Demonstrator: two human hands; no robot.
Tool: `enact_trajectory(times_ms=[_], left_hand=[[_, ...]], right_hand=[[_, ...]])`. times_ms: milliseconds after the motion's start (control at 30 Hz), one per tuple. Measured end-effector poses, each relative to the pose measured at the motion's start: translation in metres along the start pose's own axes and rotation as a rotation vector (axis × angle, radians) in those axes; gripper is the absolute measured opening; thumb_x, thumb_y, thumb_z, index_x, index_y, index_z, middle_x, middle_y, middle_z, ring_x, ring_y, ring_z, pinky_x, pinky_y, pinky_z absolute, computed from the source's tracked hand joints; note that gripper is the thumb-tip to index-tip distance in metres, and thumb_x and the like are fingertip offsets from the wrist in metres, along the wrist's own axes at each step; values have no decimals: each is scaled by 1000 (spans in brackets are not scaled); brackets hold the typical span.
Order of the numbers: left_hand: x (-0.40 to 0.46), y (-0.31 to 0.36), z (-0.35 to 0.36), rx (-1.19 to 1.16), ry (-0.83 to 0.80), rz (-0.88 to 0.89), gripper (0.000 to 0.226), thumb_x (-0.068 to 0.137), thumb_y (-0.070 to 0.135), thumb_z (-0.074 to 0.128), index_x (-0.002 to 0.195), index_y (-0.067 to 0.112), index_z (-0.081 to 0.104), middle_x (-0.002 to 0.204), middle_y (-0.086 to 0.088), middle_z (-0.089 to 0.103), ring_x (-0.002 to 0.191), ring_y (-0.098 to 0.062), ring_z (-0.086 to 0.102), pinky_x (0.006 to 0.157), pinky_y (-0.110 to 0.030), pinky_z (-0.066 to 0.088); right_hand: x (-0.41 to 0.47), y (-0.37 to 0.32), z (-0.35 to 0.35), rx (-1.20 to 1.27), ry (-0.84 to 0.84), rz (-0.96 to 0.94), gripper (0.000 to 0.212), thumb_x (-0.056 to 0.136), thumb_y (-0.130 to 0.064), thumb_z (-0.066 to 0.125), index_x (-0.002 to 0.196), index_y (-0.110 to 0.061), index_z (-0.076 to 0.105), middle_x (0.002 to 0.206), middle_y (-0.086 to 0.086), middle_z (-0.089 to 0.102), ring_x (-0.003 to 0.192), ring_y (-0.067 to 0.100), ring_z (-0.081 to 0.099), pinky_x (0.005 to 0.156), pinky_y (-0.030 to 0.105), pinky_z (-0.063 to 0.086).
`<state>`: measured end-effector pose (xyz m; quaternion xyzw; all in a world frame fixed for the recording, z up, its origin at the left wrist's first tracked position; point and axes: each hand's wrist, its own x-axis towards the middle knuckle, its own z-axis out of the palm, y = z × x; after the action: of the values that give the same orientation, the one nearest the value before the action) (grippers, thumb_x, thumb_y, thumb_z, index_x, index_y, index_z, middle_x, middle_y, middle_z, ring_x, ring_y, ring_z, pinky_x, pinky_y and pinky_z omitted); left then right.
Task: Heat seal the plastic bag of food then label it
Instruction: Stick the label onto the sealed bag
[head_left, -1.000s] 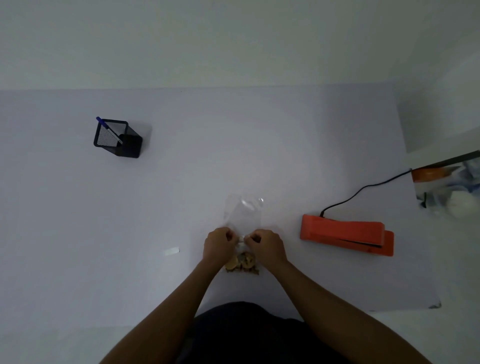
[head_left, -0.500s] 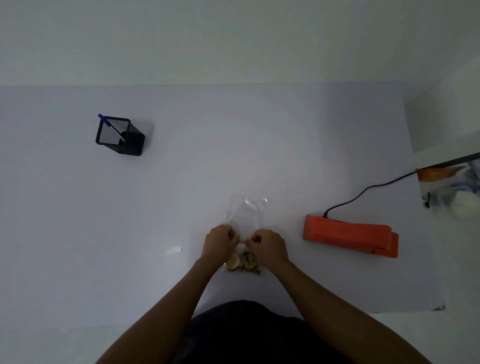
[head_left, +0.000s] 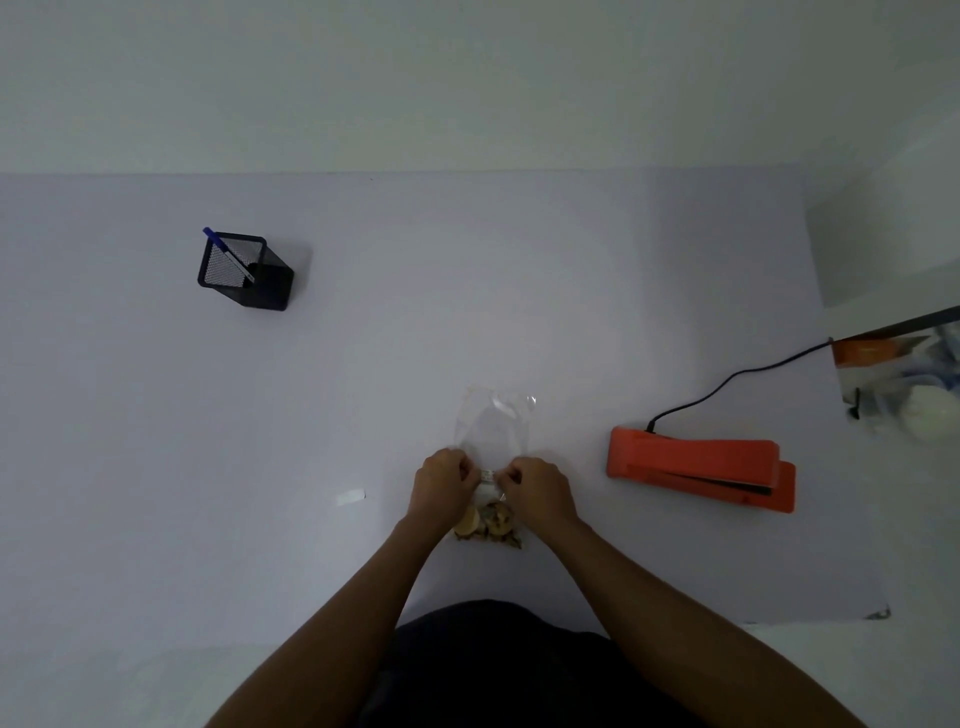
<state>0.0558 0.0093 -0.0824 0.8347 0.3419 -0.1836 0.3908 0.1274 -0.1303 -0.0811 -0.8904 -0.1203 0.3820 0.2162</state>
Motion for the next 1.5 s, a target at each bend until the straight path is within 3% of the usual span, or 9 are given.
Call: enact_trajectory(times_ms=[467,633,900,1000,1167,1267,1500], left_hand=[[1,-2,5,7,19,42,19,88,17,61,69,13,62,73,-1,62,64,-13,59,58,-24,48],[1,-5,6,9,18,49,20,88,18,61,70,12,63,75,-3,62,65,-16,60,61,-29,52],[-1,-7,7,-53,45,49,19,89,18,62,71,12,60,73,0,59,66,-16,57,55,-19,40],[-8,-10,11,-107,158,24,24,91,35,63,81,16,55,79,2,57,71,-15,55,61,-25,46],[-20,-8,27,109,363,-6,61,77,72,60,104,18,52,99,2,51,92,-17,49,73,-33,47],[-21,-1,33,176,407,-48,68,75,76,60,107,17,50,103,-2,51,96,-21,50,76,-35,46],[-17,0,38,199,442,-93,60,80,67,61,106,15,50,103,-6,52,94,-23,49,73,-35,47]], right_hand=[[-7,-9,1,-35,41,52,30,95,-34,56,70,-17,56,72,0,60,70,20,61,58,28,39],[-6,-8,1,-3,56,140,34,89,-44,65,69,-18,56,72,2,65,69,21,64,54,26,41],[-1,-10,-4,29,53,219,36,79,-49,75,72,-16,63,69,0,65,65,20,64,45,22,33],[-2,-12,-5,54,53,239,36,77,-47,77,68,-16,60,64,-1,61,63,20,63,46,22,35],[-9,-17,-6,66,105,247,51,80,-55,72,55,-19,47,52,-4,47,46,13,47,40,23,26],[-13,-18,-4,56,130,258,50,82,-55,70,56,-18,48,53,-4,49,46,12,46,40,23,26],[-11,-16,0,50,139,282,40,84,-49,71,64,-16,55,60,-2,55,55,16,54,42,24,27]])
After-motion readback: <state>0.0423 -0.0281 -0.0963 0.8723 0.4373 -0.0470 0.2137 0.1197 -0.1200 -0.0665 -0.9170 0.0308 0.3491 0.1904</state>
